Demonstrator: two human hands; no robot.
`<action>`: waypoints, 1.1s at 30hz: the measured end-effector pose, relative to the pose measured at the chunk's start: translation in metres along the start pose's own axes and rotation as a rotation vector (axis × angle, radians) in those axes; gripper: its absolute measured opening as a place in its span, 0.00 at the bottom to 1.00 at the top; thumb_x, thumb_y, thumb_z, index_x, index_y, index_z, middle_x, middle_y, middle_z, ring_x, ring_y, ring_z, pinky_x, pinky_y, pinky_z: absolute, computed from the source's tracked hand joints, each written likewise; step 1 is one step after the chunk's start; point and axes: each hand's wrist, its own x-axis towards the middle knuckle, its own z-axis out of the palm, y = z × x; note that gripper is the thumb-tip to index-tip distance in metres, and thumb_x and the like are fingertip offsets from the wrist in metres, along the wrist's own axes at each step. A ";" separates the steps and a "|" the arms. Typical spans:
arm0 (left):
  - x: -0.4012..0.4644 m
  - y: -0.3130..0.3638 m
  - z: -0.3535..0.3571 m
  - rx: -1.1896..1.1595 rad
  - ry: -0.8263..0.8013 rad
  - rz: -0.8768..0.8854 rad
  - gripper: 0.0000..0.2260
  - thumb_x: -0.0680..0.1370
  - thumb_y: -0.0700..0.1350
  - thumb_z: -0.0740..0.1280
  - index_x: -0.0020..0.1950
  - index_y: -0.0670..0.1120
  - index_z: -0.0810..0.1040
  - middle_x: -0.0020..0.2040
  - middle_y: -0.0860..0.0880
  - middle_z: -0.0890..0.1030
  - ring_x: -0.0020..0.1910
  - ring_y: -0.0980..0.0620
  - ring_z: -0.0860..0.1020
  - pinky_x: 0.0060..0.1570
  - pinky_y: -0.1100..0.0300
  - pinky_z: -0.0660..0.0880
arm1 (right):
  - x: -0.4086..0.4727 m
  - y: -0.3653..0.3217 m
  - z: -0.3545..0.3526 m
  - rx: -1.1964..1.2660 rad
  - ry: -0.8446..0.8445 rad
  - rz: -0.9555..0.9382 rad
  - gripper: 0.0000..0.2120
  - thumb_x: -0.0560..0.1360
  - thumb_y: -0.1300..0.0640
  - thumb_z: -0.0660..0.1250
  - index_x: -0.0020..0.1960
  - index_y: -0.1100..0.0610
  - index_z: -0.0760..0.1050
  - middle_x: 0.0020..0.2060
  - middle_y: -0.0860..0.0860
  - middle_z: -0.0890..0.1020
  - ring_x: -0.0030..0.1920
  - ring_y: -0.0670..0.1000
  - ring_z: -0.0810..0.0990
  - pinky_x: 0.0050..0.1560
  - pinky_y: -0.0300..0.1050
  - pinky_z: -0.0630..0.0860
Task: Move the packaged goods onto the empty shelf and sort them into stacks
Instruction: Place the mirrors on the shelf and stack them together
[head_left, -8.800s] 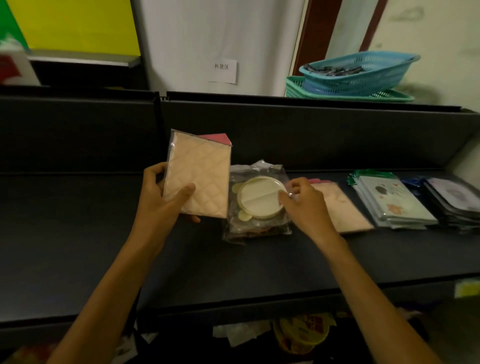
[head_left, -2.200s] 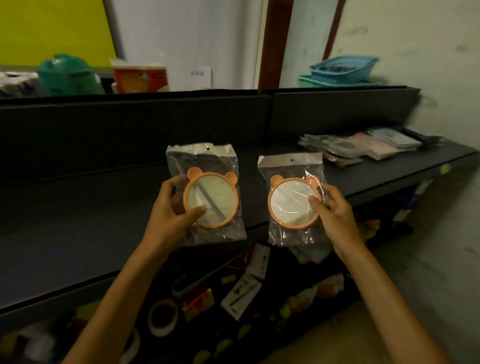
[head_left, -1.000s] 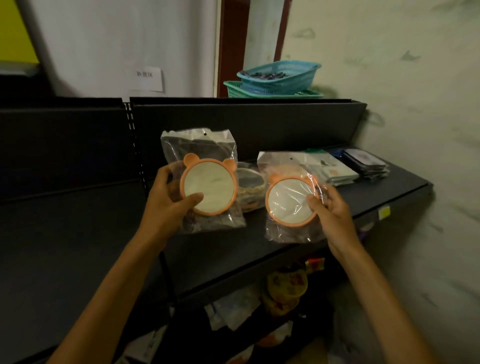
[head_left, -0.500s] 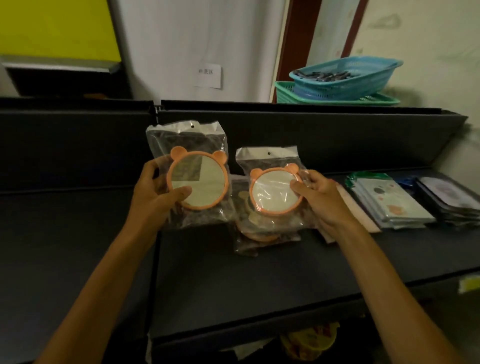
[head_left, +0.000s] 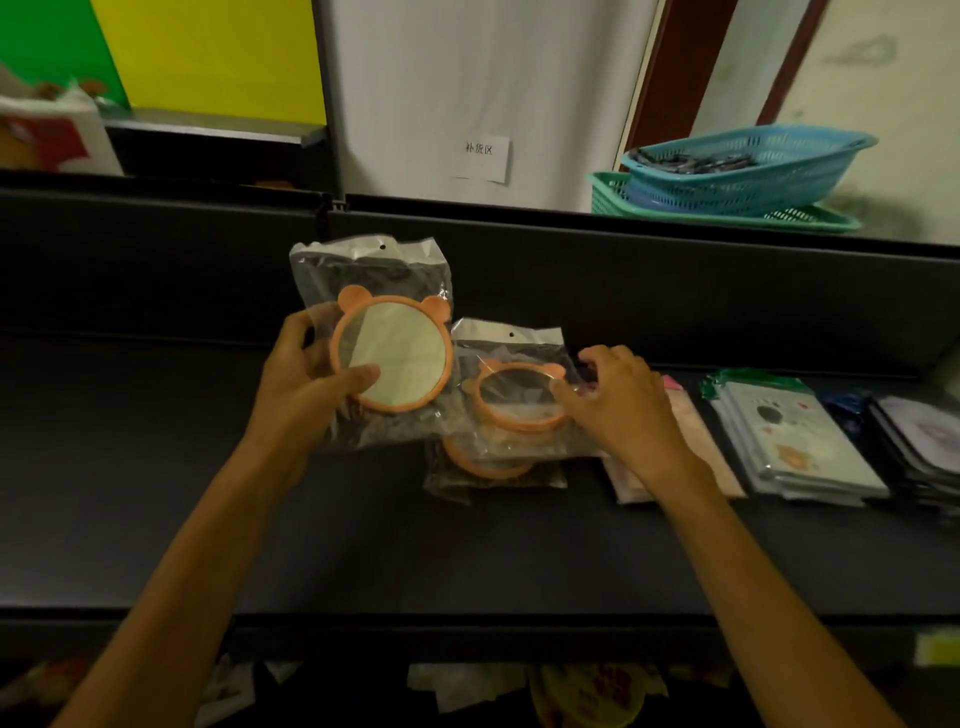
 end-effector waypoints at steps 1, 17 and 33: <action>-0.002 0.003 0.005 -0.011 -0.004 -0.001 0.27 0.71 0.36 0.70 0.66 0.52 0.67 0.62 0.51 0.75 0.58 0.51 0.77 0.50 0.51 0.79 | -0.001 0.005 -0.005 -0.038 -0.003 -0.042 0.24 0.76 0.41 0.62 0.68 0.52 0.68 0.63 0.52 0.72 0.63 0.53 0.70 0.62 0.48 0.66; 0.023 0.016 0.105 0.077 -0.209 -0.240 0.25 0.71 0.40 0.73 0.66 0.47 0.69 0.56 0.46 0.77 0.49 0.50 0.79 0.35 0.61 0.78 | -0.008 0.063 -0.038 -0.172 -0.075 -0.180 0.20 0.77 0.45 0.60 0.67 0.49 0.69 0.65 0.49 0.72 0.64 0.51 0.69 0.65 0.48 0.61; 0.021 0.006 0.105 1.032 -0.163 0.030 0.35 0.72 0.60 0.69 0.73 0.48 0.62 0.68 0.44 0.69 0.64 0.43 0.70 0.58 0.48 0.70 | -0.003 0.064 -0.029 -0.096 -0.061 -0.159 0.19 0.77 0.47 0.61 0.67 0.48 0.68 0.66 0.47 0.71 0.65 0.49 0.67 0.66 0.46 0.60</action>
